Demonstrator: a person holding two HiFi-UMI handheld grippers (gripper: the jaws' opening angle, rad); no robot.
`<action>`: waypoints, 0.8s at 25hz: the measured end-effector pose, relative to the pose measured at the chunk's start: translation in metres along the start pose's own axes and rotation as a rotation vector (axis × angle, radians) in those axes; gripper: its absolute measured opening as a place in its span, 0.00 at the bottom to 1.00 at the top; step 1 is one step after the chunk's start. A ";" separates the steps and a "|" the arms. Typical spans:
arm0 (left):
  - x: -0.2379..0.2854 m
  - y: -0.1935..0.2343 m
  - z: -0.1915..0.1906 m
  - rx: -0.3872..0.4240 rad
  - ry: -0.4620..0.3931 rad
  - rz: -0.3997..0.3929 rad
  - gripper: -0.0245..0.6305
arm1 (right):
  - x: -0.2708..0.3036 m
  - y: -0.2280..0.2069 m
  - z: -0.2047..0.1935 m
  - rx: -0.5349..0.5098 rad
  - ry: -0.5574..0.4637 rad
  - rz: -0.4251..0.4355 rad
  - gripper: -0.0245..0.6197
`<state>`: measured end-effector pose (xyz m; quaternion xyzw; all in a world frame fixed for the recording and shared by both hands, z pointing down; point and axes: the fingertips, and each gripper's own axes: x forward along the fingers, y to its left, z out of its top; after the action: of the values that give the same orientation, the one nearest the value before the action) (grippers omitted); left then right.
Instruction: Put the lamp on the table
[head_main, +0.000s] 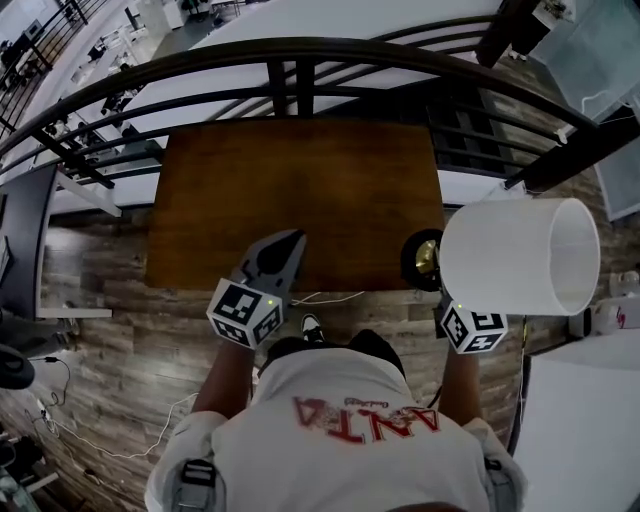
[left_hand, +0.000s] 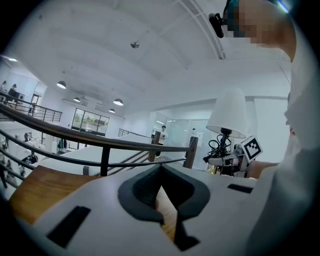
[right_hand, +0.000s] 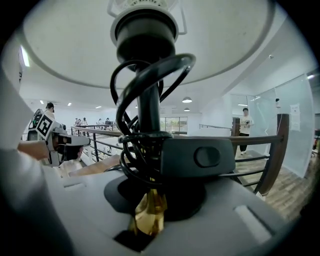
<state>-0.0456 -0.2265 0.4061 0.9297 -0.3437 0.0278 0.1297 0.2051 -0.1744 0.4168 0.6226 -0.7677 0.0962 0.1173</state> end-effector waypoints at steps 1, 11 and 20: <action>0.001 0.004 -0.001 -0.007 0.000 0.005 0.05 | 0.005 0.000 0.001 0.000 0.005 0.004 0.16; 0.029 0.030 0.006 -0.030 0.006 0.078 0.05 | 0.065 -0.020 0.007 -0.007 0.039 0.081 0.16; 0.085 0.041 0.018 -0.039 0.009 0.137 0.05 | 0.128 -0.078 0.006 -0.011 0.063 0.109 0.16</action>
<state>-0.0079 -0.3151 0.4103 0.9012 -0.4062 0.0343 0.1470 0.2554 -0.3114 0.4496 0.5759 -0.7969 0.1177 0.1393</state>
